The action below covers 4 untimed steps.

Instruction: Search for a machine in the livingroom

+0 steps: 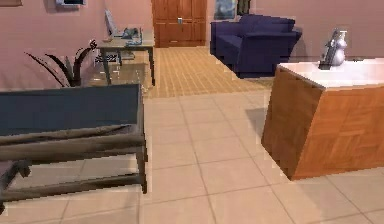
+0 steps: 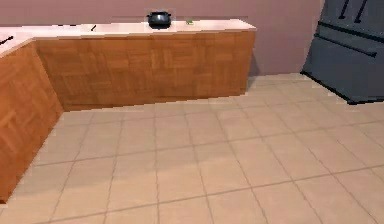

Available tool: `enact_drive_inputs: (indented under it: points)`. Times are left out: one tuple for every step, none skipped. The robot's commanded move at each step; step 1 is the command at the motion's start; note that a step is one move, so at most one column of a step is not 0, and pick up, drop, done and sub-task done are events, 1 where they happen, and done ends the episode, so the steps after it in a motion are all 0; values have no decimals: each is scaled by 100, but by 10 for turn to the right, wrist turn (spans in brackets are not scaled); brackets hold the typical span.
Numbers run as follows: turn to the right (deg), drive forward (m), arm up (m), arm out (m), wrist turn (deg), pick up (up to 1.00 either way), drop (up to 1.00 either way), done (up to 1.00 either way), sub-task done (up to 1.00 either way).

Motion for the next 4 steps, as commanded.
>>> enact_drive_inputs:
  points:
    - [450, 0, 0, 0, 0, 0, 0, 0, 0]
    - [330, 0, 0, 0, 0, 0, 0, 0, 0]
    - [0, 5, 0, 0, 0, 0, 0, 0, 0]
    - [-450, 0, 0, 0, 0, 0, 0, 0, 0]
